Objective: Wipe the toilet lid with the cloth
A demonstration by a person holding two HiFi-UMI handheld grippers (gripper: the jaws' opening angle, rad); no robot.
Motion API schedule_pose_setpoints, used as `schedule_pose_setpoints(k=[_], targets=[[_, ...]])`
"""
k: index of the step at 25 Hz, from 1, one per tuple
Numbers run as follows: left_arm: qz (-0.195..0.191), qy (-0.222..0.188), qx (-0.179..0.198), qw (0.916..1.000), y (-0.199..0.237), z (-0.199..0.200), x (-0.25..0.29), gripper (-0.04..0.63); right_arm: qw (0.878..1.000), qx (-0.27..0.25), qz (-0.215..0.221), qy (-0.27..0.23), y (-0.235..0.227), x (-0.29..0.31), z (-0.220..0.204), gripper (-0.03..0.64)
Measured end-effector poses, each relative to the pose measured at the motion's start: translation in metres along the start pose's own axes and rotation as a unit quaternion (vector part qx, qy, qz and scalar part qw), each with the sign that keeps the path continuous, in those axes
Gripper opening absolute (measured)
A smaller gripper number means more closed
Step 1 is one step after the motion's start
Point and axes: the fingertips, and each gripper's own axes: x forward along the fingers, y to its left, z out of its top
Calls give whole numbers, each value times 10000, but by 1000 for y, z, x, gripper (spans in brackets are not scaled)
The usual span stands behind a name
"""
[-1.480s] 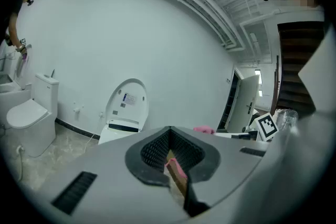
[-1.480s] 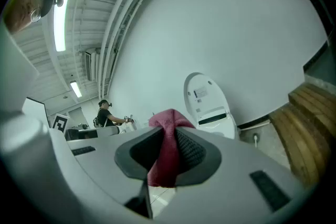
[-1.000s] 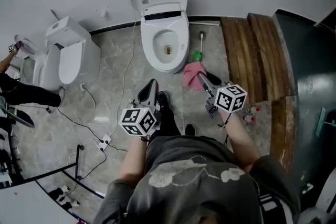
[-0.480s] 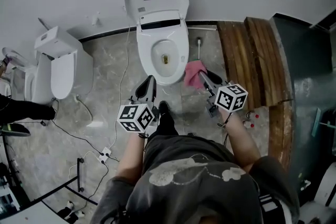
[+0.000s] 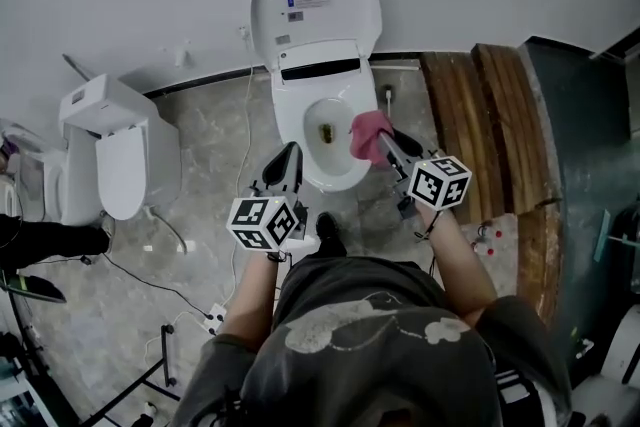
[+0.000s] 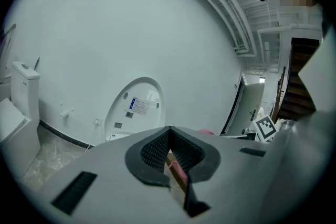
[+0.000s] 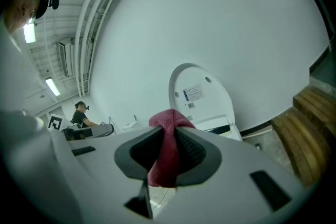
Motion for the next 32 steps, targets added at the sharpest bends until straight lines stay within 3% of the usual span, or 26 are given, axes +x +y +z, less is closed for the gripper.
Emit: schedule_pose_setpoints(k=[7,16,29,32], targets=[[-153,55,-84,9998,43,22,28,8,9999,14,-100,-91,16,46,18,67],[-179,27,-32,9998,44,30,65,8,9998,81,-118,-100,-10,65,37,67],[541,-128,238,9982,61,71,170,8,9975,-59,710,-23,-64,163,132,67],[764,-210,323,9963,66,84,196,8,9953,-291,920,55,-76,188,158,67]])
